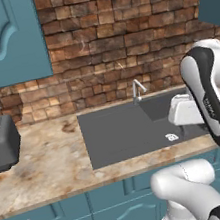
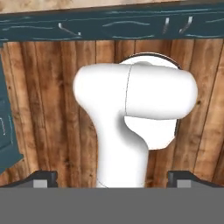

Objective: Four empty soda cans are scattered around the kitchen. Gather all the cans and cluster them next to the stove for recycling.

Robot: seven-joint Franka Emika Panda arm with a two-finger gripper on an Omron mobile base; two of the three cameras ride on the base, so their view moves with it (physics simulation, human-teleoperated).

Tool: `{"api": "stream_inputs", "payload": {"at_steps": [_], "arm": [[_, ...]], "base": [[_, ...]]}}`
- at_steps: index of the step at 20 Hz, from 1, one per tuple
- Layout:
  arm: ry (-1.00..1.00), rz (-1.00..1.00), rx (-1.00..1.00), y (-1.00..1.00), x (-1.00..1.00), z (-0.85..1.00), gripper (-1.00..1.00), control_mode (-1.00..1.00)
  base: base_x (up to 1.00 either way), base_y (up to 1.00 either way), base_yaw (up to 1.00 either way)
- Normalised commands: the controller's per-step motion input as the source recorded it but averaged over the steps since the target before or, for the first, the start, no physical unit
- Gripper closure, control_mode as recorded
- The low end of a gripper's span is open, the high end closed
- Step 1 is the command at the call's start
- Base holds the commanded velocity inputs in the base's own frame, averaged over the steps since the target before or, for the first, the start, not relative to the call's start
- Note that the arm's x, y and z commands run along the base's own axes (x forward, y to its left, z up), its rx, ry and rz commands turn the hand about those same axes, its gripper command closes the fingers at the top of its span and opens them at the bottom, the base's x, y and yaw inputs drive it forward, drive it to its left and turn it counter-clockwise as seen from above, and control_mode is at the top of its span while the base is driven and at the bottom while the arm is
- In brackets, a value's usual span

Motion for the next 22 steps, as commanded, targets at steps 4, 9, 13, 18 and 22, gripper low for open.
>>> {"api": "stream_inputs", "payload": {"at_steps": [4,9,13,18,22], "arm": [[0.05,-0.13,-0.04,0.00,-0.09,0.00,-1.00,-1.00],[-0.09,0.00,-0.17,0.01,-0.17,0.00,-1.00,-1.00],[-0.26,0.00,-0.23,0.00,-0.07,0.03,-1.00,-1.00],[-0.16,-0.01,-0.05,-0.03,-0.40,0.37,-1.00,-1.00],[0.00,-0.07,0.06,-0.03,-0.50,0.17,-1.00,-1.00]], "base": [[0.00,0.00,0.00],[0.00,0.00,0.00],[0.00,0.00,0.00],[0.00,0.00,0.00],[0.00,0.00,0.00]]}}
